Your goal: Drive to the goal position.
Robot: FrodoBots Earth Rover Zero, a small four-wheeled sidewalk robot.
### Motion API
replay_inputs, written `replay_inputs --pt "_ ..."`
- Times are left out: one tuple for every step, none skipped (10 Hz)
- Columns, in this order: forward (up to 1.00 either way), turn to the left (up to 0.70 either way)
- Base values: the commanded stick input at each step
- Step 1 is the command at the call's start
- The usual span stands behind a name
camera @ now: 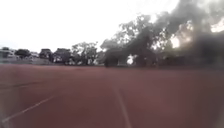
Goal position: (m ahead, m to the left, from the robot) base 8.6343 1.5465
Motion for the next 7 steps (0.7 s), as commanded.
replay_inputs --pt "0.70 0.00" --pt "0.70 0.00" --pt "0.70 0.00" --pt "0.70 0.00" --pt "0.70 0.00" --pt "0.70 0.00" --pt "0.70 0.00"
